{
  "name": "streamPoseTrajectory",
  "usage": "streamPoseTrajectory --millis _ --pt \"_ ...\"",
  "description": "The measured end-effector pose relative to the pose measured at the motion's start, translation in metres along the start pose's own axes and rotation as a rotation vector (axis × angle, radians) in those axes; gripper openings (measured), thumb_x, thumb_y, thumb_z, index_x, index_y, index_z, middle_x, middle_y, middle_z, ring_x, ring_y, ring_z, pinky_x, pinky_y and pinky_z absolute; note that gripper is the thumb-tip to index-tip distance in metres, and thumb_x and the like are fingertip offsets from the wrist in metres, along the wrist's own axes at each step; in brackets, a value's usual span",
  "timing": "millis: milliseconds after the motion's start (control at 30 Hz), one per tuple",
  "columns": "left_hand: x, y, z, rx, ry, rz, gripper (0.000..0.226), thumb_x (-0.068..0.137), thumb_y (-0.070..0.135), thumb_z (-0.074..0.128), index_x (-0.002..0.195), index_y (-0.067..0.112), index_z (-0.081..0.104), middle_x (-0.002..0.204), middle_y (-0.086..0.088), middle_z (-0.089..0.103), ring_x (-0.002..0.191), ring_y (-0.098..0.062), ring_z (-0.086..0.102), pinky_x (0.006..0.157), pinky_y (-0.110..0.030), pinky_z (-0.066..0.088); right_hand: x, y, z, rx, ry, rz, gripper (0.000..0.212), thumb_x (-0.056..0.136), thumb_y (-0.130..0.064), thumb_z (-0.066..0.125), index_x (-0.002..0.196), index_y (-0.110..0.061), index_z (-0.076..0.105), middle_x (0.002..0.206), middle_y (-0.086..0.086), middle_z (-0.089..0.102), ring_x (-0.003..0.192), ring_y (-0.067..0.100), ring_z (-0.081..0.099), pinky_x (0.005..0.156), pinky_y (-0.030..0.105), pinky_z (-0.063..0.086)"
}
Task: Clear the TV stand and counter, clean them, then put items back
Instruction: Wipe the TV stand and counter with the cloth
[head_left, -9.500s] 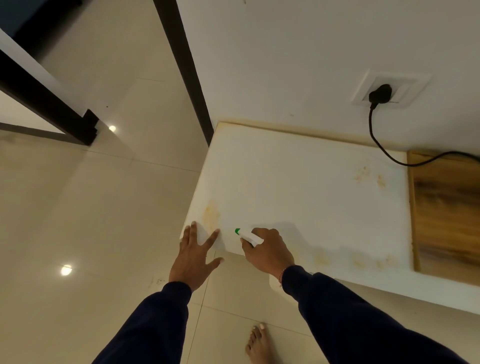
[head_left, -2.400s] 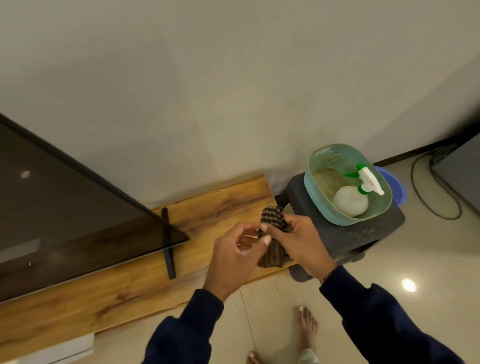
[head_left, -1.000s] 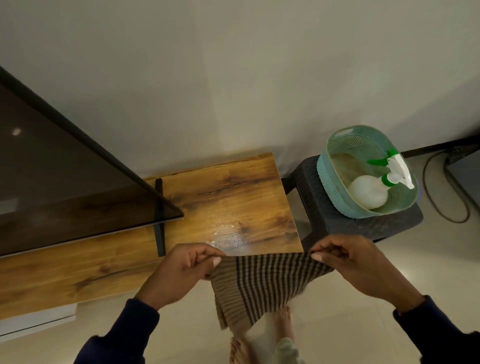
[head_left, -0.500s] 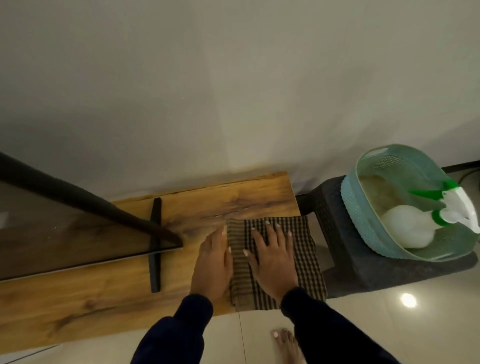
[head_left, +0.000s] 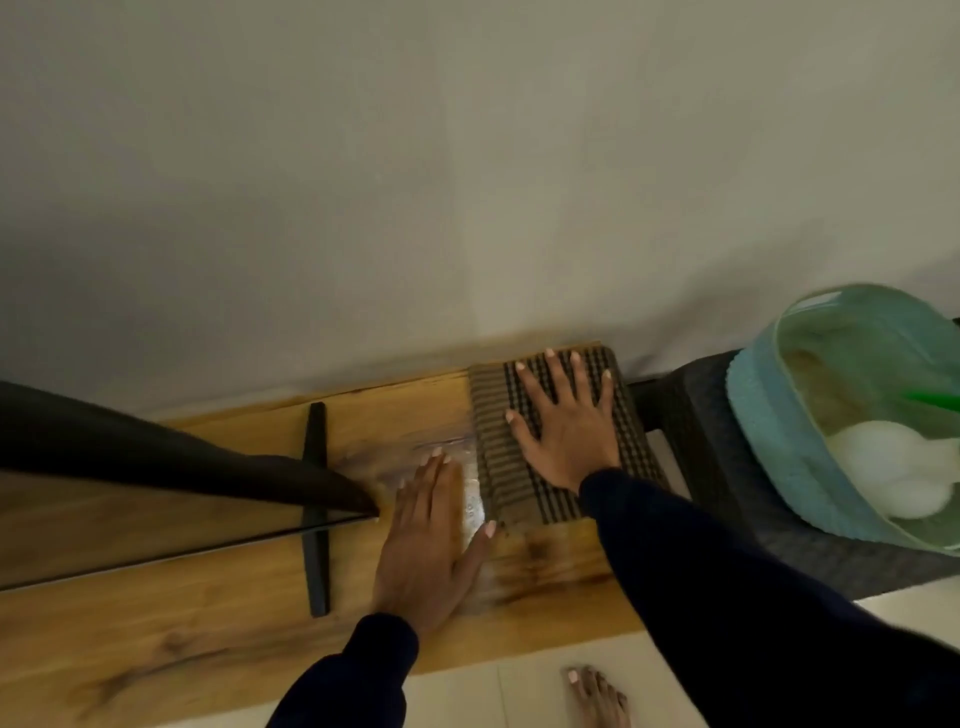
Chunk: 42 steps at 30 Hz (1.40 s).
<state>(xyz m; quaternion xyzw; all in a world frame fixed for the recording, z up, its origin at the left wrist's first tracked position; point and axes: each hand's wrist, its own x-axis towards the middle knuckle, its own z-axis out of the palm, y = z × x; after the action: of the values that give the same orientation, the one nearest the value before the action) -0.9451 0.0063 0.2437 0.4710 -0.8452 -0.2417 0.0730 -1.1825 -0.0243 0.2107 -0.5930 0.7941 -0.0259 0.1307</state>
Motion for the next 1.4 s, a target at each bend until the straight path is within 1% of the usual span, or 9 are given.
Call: streamPoseTrajectory --millis 200,467,600,700,833,1033,1167,1267,1400 --pt "-0.047 -0.026 -0.018 -0.085 0.012 0.015 0.07 0.1 0.054 0.047 0.157 0.025 0.019 0.163 0.004 0.026 0.15 -0.012 0.024 0.117 -0.044 0.038 0.017 -0.037 0.01 -0.043 0.038 0.01 0.071 0.099 -0.07 0.008 0.162 -0.037 0.006 0.171 0.007 0.008 0.157 0.037 -0.001 0.12 0.068 0.0" --pt "-0.107 -0.053 -0.028 -0.146 0.128 -0.111 0.069 0.1 0.063 0.031 0.157 0.027 0.017 0.157 0.007 0.032 0.142 -0.016 0.038 0.107 -0.042 0.048 0.004 -0.142 0.036 -0.081 0.013 -0.141 0.073 0.099 -0.069 0.005 0.163 -0.033 0.002 0.171 0.009 0.002 0.156 0.039 -0.005 0.117 0.07 -0.003" --pt "-0.115 -0.063 -0.03 -0.158 0.131 -0.169 0.073 0.099 0.066 0.026 0.156 0.021 0.021 0.158 -0.005 0.036 0.143 -0.025 0.039 0.107 -0.052 0.047 -0.037 -0.176 0.048 -0.111 -0.042 -0.244 0.083 0.094 -0.072 0.029 0.163 -0.032 0.005 0.171 0.009 -0.003 0.156 0.04 -0.007 0.117 0.071 -0.003" --pt "-0.115 -0.062 -0.031 -0.124 0.141 -0.162 0.074 0.1 0.066 0.022 0.154 0.015 0.026 0.156 -0.01 0.039 0.143 -0.028 0.038 0.108 -0.053 0.045 -0.087 -0.191 0.058 -0.071 -0.065 -0.315 0.067 0.096 -0.067 0.031 0.154 -0.034 0.036 0.171 0.01 0.007 0.156 0.04 -0.006 0.117 0.07 0.0" --pt "-0.109 -0.047 -0.03 -0.074 0.136 -0.164 0.077 0.099 0.066 0.018 0.152 0.011 0.033 0.155 -0.009 0.041 0.142 -0.028 0.037 0.115 -0.052 0.037 -0.154 -0.173 0.063 -0.078 -0.152 -0.539 0.08 0.096 -0.065 0.036 0.162 -0.028 0.011 0.171 0.006 0.004 0.157 0.036 -0.011 0.119 0.067 0.002" --pt "-0.087 -0.021 -0.015 0.024 0.068 -0.074 0.072 0.1 0.063 0.021 0.153 0.015 0.03 0.157 -0.003 0.037 0.143 -0.02 0.033 0.12 -0.046 0.028 -0.115 -0.1 0.042 -0.2 -0.212 -0.949 0.072 0.095 -0.07 0.035 0.158 -0.035 0.027 0.168 -0.003 0.021 0.158 0.025 0.004 0.124 0.06 0.004" --pt "-0.065 -0.017 0.0 0.071 0.03 -0.073 0.078 0.098 0.067 0.023 0.158 0.016 0.021 0.164 -0.002 0.023 0.152 -0.018 0.017 0.123 -0.05 0.019 -0.08 -0.085 0.039 -0.236 -0.195 -0.916 0.07 0.097 -0.068 0.028 0.157 -0.033 0.033 0.169 -0.002 0.019 0.158 0.024 0.0 0.125 0.058 0.001" --pt "-0.049 -0.015 0.006 0.13 0.035 -0.074 0.081 0.097 0.067 0.028 0.158 0.014 0.018 0.166 -0.004 0.016 0.154 -0.023 0.011 0.123 -0.055 0.018 -0.037 -0.06 0.026 -0.192 -0.15 -0.764 0.068 0.099 -0.072 0.019 0.16 -0.042 0.017 0.171 -0.007 0.003 0.158 0.022 -0.008 0.124 0.057 -0.007" --pt "-0.033 -0.016 0.011 0.219 0.007 -0.071 0.086 0.096 0.072 0.024 0.16 0.017 0.009 0.169 0.0 0.002 0.155 -0.021 -0.005 0.121 -0.054 0.01 0.009 0.001 0.003 -0.121 -0.072 -0.463 0.066 0.1 -0.074 0.013 0.159 -0.048 0.004 0.171 -0.007 0.003 0.158 0.023 -0.007 0.124 0.059 -0.008"
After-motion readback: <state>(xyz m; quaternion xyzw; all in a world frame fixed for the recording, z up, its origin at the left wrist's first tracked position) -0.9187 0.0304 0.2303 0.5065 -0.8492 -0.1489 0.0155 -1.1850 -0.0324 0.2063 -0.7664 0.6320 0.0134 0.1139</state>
